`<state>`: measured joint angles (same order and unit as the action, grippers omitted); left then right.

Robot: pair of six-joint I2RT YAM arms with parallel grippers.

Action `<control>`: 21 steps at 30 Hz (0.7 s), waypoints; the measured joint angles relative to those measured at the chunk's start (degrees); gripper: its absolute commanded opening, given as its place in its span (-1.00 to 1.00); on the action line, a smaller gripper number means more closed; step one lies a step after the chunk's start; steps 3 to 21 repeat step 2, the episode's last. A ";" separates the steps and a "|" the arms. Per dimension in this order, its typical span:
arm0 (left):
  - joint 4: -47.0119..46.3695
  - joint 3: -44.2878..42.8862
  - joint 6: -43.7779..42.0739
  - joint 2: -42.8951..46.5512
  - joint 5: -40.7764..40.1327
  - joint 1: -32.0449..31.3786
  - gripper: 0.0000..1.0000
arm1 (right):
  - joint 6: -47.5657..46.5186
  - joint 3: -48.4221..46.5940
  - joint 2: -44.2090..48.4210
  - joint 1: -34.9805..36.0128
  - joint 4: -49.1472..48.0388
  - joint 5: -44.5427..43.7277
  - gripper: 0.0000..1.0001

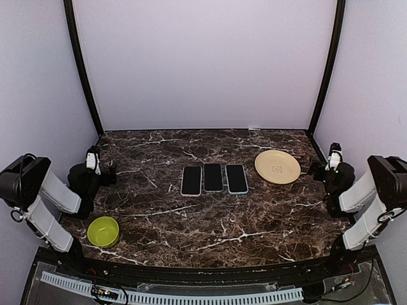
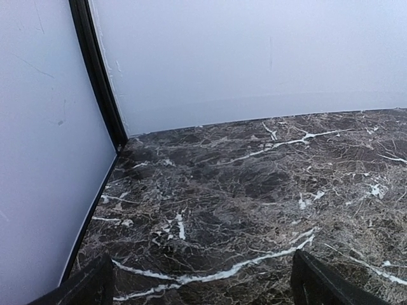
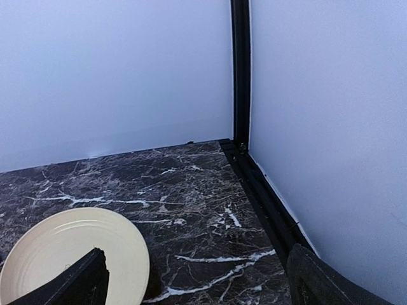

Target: Put the phone into the phone case

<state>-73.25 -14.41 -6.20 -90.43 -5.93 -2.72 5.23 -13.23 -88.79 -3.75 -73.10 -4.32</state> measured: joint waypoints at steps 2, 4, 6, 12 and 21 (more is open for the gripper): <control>0.00 0.00 0.02 0.00 0.35 0.00 0.98 | -0.44 -0.22 0.00 0.00 0.50 1.25 0.97; 0.00 0.00 0.02 0.00 0.35 0.00 0.98 | -0.44 -0.22 0.00 0.00 0.50 1.25 0.97; 0.00 0.00 0.02 0.00 0.35 0.00 0.98 | -0.44 -0.22 0.00 0.00 0.50 1.25 0.97; 0.00 0.00 0.02 0.00 0.35 0.00 0.98 | -0.44 -0.22 0.00 0.00 0.50 1.25 0.97; 0.00 0.00 0.02 0.00 0.35 0.00 0.98 | -0.44 -0.22 0.00 0.00 0.50 1.25 0.97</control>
